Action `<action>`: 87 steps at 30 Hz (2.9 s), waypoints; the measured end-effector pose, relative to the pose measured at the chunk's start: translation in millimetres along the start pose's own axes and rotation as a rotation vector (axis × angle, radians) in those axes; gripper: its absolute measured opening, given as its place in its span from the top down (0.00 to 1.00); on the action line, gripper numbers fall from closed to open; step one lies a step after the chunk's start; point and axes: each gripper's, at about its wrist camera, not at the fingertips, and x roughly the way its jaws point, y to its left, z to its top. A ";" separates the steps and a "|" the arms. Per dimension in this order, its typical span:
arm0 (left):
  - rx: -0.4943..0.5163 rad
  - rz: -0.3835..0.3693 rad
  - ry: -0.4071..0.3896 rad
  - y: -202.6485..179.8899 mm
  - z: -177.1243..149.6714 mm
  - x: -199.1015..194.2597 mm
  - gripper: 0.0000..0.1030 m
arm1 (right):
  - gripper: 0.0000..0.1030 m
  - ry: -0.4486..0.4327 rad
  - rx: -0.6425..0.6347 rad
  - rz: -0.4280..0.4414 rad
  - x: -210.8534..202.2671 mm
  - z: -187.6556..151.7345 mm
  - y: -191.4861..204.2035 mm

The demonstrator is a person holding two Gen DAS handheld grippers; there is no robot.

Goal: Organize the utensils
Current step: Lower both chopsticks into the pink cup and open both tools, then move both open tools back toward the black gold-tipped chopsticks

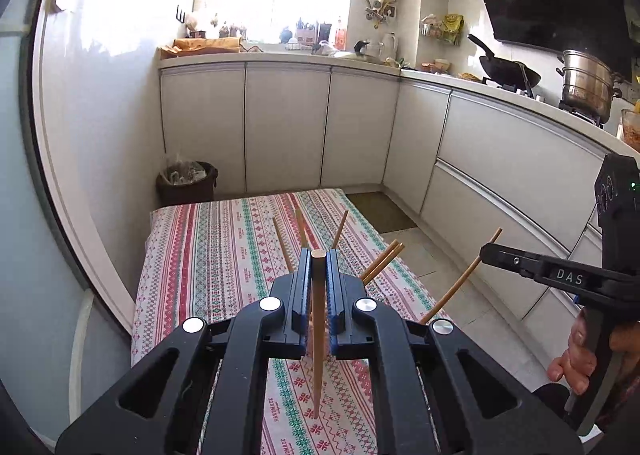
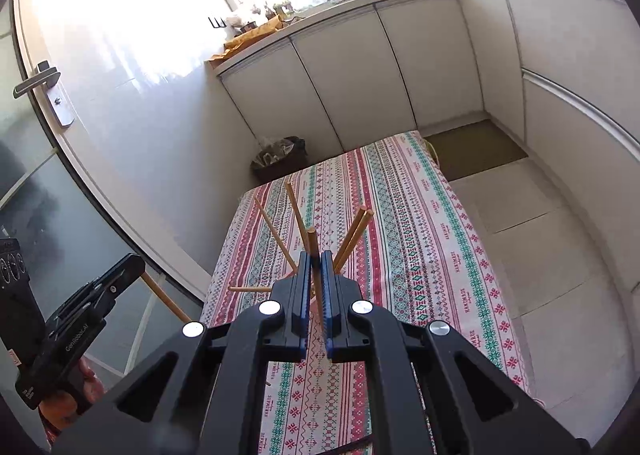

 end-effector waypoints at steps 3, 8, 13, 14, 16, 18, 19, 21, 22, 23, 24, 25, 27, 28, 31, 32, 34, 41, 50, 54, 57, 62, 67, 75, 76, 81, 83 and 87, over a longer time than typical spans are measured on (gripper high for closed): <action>-0.018 -0.017 -0.036 -5.1 18.7 -4.8 0.94 | 0.95 -0.018 -0.011 -0.005 -7.5 13.1 2.7; -0.032 -0.036 -0.087 -16.0 51.6 -1.0 0.94 | 0.95 -0.069 -0.034 -0.003 -17.5 39.2 8.7; -0.034 -0.057 -0.127 -26.2 77.7 11.5 0.94 | 0.95 -0.101 -0.052 -0.005 -14.6 63.2 15.0; -0.033 -0.057 -0.134 -27.6 81.9 15.9 0.94 | 0.95 -0.107 -0.055 -0.005 -11.9 67.2 16.4; -0.027 -0.058 -0.137 -29.6 86.5 22.5 0.94 | 0.95 -0.113 -0.059 -0.004 -5.0 73.9 17.6; -0.016 -0.053 -0.128 -30.6 90.0 34.9 0.94 | 0.95 -0.114 -0.054 0.000 1.7 80.3 18.0; -0.006 -0.045 -0.127 -31.2 89.9 40.4 0.94 | 0.95 -0.113 -0.051 0.001 5.6 82.8 17.9; 0.010 -0.032 -0.118 -31.1 87.4 54.3 0.94 | 0.95 -0.111 -0.050 0.004 13.9 86.6 17.7; 0.013 -0.025 -0.110 -30.0 85.5 62.2 0.94 | 0.95 -0.110 -0.050 0.002 17.3 87.7 17.6; 0.018 -0.014 -0.100 -28.2 82.6 70.7 0.94 | 0.95 -0.108 -0.052 0.001 20.4 87.7 17.7; 0.022 -0.009 -0.083 -26.3 77.8 81.6 0.94 | 0.95 -0.105 -0.052 0.002 24.9 88.1 17.7; 0.023 -0.023 -0.055 -23.9 72.6 92.4 0.94 | 0.95 -0.102 -0.052 0.002 28.6 87.5 17.2; 0.039 -0.024 0.012 -21.5 59.9 111.8 0.90 | 0.95 -0.090 -0.050 0.002 36.7 86.2 17.8; 0.042 -0.010 0.020 -19.8 54.3 114.9 0.89 | 0.95 -0.083 -0.051 0.004 40.4 85.0 18.1; 0.009 -0.010 -0.014 -10.3 50.2 103.2 0.79 | 0.95 -0.082 -0.068 -0.004 49.7 82.6 21.8; -0.010 -0.014 -0.028 -6.2 51.8 96.9 0.77 | 0.95 -0.083 -0.074 -0.007 51.9 82.1 23.7; -0.033 -0.021 -0.057 0.5 57.3 83.8 0.71 | 0.95 -0.078 -0.080 -0.009 57.5 81.5 26.7; -0.093 -0.001 -0.121 25.6 65.1 51.9 0.62 | 0.95 -0.068 -0.099 -0.002 68.1 80.7 40.8; -0.101 0.031 -0.064 35.1 49.9 58.5 0.62 | 0.91 0.035 -0.110 -0.083 106.9 65.8 43.2; -0.099 0.047 -0.045 36.7 47.2 61.3 0.62 | 0.85 0.036 -0.112 -0.117 105.6 63.4 39.4; -0.103 0.046 -0.035 36.1 47.4 61.9 0.61 | 0.84 0.033 -0.119 -0.127 100.2 63.3 39.5; -0.080 0.061 -0.012 27.7 42.6 62.1 0.52 | 0.64 0.011 -0.122 -0.131 86.4 60.6 42.5; -0.076 0.068 -0.011 20.1 38.6 53.5 0.41 | 0.55 0.005 -0.120 -0.138 71.6 55.7 40.9; -0.077 0.088 -0.018 8.1 31.1 33.4 0.28 | 0.32 -0.027 -0.083 -0.142 38.7 42.9 30.7; -0.076 0.089 -0.018 6.1 29.5 31.1 0.26 | 0.27 -0.034 -0.076 -0.147 33.8 40.5 28.4; -0.068 0.099 -0.012 -5.2 17.7 21.9 0.11 | 0.11 -0.051 -0.022 -0.151 13.7 28.5 13.2; -0.066 0.101 -0.001 -9.5 11.8 19.8 0.07 | 0.07 -0.047 -0.002 -0.154 7.2 24.2 6.1; -0.039 0.076 0.085 -19.2 -8.3 21.9 0.07 | 0.07 -0.025 0.037 -0.187 -3.8 7.9 -19.3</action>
